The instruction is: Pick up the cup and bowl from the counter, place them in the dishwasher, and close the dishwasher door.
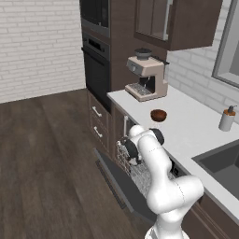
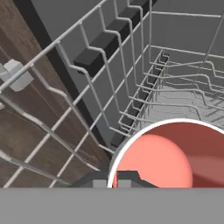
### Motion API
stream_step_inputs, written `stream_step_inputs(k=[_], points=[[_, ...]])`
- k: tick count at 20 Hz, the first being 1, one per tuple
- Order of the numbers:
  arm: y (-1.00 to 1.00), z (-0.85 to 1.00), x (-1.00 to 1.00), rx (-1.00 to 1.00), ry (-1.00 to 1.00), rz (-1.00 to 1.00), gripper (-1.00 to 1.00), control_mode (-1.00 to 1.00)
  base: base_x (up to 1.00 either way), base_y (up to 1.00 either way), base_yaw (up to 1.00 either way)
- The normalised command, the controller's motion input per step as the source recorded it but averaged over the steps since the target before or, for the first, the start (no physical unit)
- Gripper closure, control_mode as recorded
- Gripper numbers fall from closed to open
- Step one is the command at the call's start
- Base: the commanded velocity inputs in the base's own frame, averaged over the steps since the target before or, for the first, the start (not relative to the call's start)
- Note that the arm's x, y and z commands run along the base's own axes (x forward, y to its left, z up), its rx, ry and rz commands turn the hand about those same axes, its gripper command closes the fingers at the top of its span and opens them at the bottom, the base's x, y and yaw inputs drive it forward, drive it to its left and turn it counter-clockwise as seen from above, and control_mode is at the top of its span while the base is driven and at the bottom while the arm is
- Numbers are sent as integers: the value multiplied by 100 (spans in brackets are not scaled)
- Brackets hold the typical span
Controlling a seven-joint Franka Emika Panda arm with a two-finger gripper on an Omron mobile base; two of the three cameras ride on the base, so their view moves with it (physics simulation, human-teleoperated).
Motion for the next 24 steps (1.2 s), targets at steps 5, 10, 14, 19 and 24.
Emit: stream_step_inputs(k=[5, 10, 14, 19, 24], points=[[15, -44, 13, -1, -5, 0, 100, -100, 0, 0, 0], [73, -80, 2, 0, 0, 0, 100, -100, 0, 0, 0], [85, -54, 9, 0, 7, 0, 100, -100, 0, 0, 0], [100, -29, 0, 0, 11, 0, -100, -100, 0, 0, 0], [76, -3, -1, 0, 1, 0, -100, -100, 0, 0, 0]])
